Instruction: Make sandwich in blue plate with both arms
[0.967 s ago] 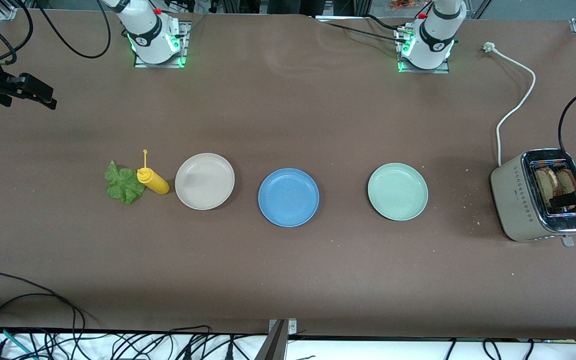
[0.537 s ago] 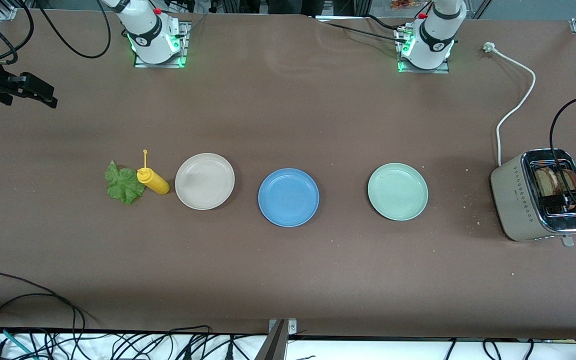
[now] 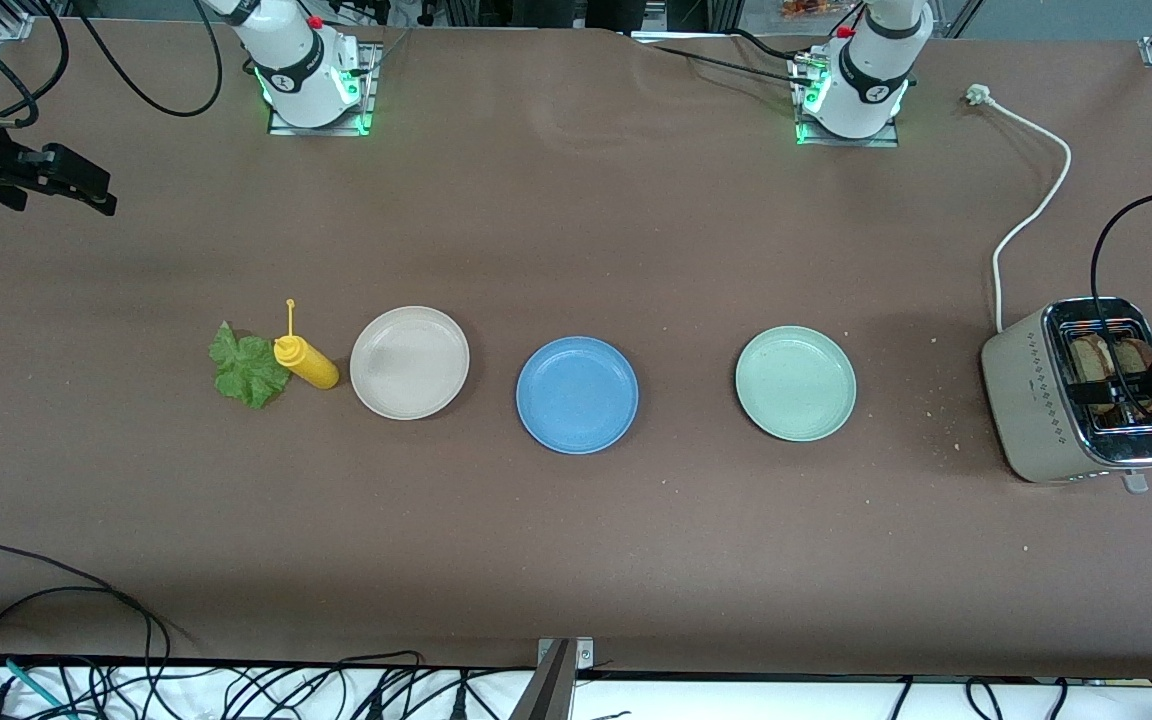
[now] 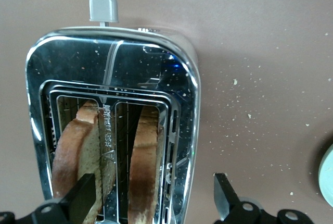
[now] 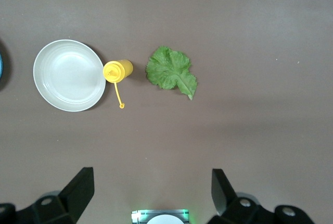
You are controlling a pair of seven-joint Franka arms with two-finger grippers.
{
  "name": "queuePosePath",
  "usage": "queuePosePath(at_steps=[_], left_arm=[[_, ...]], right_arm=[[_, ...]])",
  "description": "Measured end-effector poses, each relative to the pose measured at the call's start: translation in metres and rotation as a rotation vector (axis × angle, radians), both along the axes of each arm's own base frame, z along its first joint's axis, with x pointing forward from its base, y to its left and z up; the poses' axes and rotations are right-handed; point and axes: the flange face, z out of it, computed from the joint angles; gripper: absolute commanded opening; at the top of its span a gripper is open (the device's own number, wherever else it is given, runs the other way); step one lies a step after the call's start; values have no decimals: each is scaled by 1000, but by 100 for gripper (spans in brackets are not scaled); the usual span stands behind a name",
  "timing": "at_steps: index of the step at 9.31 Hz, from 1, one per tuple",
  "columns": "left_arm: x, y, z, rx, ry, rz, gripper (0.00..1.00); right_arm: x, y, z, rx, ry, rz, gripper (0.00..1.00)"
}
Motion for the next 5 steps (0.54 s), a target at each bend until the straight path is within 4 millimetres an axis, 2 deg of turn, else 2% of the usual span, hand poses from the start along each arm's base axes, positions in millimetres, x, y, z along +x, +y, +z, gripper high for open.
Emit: queuePosePath(at_steps=[1, 4, 5], left_arm=[[2, -8, 13, -1, -21, -12, 100], [0, -61, 93, -17, -125, -77, 100], [-4, -68, 116, -41, -157, -72, 100]], right_arm=[[0, 0, 0, 0, 0, 1, 100], [0, 1, 0, 0, 1, 2, 100], [0, 1, 0, 0, 1, 2, 100]])
